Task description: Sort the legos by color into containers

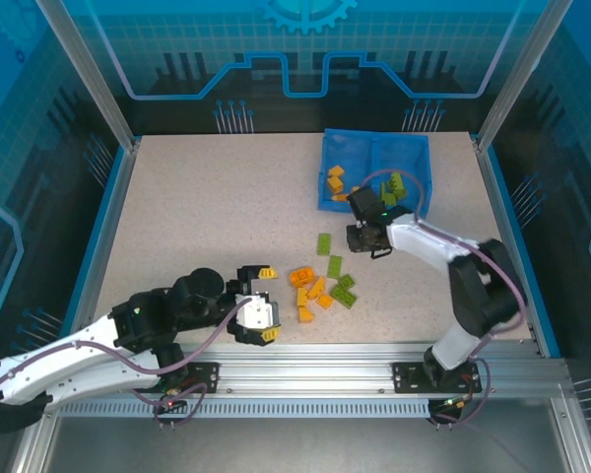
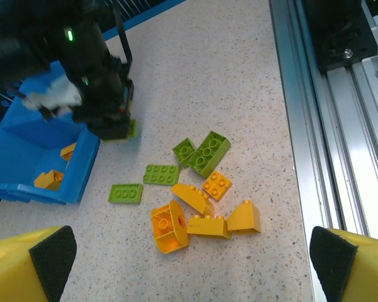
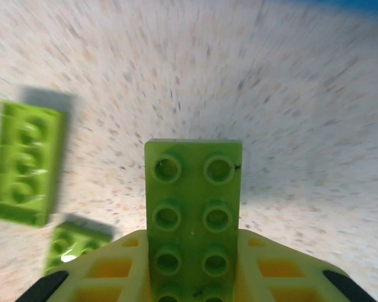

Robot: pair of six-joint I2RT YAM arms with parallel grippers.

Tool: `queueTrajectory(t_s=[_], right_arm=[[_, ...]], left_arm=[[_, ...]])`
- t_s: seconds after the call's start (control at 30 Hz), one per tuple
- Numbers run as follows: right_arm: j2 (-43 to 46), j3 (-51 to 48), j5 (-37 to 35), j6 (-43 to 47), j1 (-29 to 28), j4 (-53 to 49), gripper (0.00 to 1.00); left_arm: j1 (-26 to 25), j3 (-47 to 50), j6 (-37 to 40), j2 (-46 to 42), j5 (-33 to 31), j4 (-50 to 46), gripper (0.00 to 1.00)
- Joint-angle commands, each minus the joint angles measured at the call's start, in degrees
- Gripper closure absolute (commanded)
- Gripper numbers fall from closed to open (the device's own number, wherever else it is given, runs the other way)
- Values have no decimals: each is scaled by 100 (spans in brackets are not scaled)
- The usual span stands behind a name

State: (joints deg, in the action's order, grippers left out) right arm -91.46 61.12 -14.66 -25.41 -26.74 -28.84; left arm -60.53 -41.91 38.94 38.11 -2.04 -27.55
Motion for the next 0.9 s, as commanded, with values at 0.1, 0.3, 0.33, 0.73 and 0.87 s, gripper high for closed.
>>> queueTrajectory(t_s=[0.1,0.3,0.33,0.73,0.87], right_arm=[[1146,268,-544,212,695,64,71],[104,1510,-35,595,1798,-31,70],[-215,1799,38,636,1899,-72,70],[-3473,5234,560,606,2340,-1296,57],[-3604,5590,674,533,2356,-1581,48]], left_arm=[[325,73,-381,-172,77,452,1],[581,52,-546,-168,111,469,1],[608,53,-545,-167,120,469,1],[863,223,-553,-181,59,564,1],[918,264,-671,-122,-83,678,1]])
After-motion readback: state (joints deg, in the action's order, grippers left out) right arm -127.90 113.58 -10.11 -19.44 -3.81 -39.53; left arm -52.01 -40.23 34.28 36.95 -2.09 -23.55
